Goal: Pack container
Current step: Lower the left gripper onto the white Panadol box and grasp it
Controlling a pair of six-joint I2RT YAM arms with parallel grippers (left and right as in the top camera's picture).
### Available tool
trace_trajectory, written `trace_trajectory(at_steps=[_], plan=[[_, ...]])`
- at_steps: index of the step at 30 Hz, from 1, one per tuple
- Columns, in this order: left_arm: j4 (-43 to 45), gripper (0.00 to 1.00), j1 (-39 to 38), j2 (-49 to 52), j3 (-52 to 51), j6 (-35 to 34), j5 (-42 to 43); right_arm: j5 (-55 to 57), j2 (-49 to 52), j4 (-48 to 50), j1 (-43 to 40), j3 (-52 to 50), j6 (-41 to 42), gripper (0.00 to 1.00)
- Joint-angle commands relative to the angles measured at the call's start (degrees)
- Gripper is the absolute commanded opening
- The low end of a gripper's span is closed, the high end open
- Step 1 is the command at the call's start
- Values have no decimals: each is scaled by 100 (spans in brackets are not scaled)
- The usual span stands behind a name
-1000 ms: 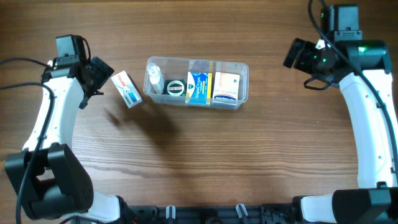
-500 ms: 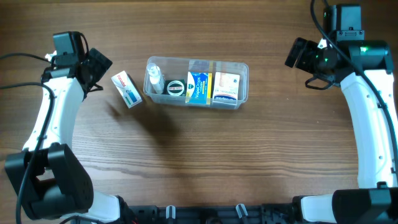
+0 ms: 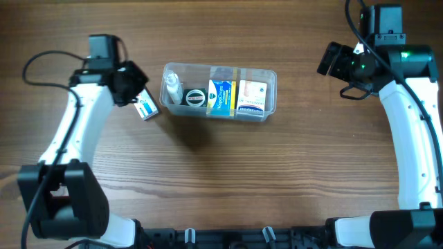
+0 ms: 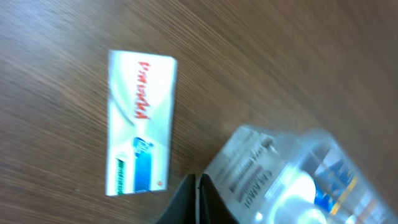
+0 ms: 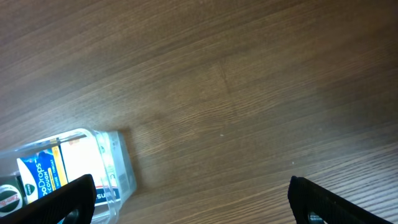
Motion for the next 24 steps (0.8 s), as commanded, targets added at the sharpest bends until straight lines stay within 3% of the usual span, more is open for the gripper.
trace_trajectory(at_steps=[1, 13, 24], plan=[[-17, 8, -573, 37, 55, 282, -1231, 96, 20, 20, -4, 42, -52, 100], [-212, 19, -835, 525, 55, 275, -1172, 96, 20, 20, -4, 42, -52, 100], [-280, 13, -835, 573, 55, 280, 48, 96, 20, 20, -4, 42, -55, 100]])
